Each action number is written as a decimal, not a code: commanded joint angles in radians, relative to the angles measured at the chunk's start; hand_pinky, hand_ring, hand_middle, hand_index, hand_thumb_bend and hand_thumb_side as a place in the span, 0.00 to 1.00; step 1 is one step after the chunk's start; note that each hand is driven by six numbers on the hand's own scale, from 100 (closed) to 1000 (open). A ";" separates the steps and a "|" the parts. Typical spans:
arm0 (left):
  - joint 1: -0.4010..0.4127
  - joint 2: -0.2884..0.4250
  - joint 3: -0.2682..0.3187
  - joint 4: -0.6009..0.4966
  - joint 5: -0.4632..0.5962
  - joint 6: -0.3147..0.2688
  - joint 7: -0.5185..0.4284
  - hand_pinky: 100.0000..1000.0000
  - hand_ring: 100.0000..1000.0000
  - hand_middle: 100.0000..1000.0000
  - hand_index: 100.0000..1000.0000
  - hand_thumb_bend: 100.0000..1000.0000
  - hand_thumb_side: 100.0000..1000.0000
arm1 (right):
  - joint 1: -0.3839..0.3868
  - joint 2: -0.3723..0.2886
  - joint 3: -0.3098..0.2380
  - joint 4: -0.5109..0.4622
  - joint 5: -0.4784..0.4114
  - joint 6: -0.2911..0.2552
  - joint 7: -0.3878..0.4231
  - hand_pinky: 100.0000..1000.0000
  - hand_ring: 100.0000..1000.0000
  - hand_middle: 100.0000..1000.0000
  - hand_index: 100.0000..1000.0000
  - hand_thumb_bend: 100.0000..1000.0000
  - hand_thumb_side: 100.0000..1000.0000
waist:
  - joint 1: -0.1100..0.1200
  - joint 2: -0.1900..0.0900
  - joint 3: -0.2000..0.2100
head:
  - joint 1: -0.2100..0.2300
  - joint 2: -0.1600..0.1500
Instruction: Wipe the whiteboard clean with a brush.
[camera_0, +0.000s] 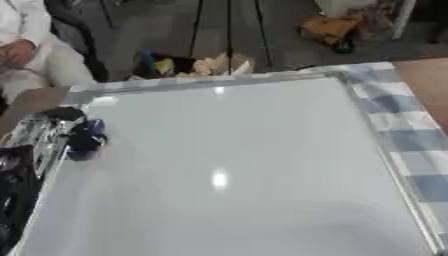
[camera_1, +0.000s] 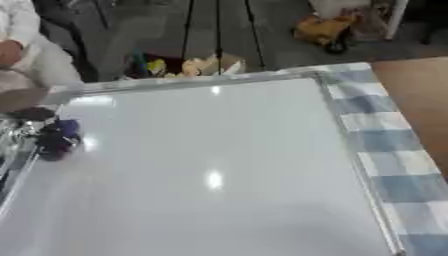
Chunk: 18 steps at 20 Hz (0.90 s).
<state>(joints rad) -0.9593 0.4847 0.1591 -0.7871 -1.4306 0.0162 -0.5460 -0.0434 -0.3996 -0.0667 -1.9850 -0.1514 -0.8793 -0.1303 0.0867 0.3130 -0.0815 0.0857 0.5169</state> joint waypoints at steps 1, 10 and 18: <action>-0.004 0.034 0.009 0.007 -0.015 0.005 0.009 0.71 0.58 0.24 0.22 0.00 0.63 | -0.003 -0.009 -0.003 -0.015 0.008 -0.001 -0.002 0.81 0.83 0.54 0.90 0.00 0.94 | -0.007 -0.014 0.000 | -0.001 -0.012; -0.013 0.018 0.005 -0.005 0.007 -0.015 0.013 0.70 0.57 0.23 0.22 0.00 0.65 | -0.005 -0.010 -0.001 -0.015 0.010 -0.001 -0.002 0.81 0.82 0.54 0.90 0.00 0.94 | -0.007 -0.013 0.000 | 0.002 -0.013; -0.040 -0.025 -0.022 -0.052 0.002 -0.062 -0.019 0.70 0.57 0.23 0.22 0.00 0.66 | -0.007 -0.011 0.002 -0.015 0.006 -0.003 -0.001 0.81 0.82 0.54 0.90 0.00 0.94 | -0.008 -0.013 -0.005 | 0.010 -0.013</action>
<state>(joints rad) -0.9791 0.4534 0.1464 -0.8177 -1.4265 -0.0349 -0.5603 -0.0443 -0.3996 -0.0612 -1.9850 -0.1503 -0.8790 -0.1310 0.0837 0.3147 -0.0861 0.0914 0.5164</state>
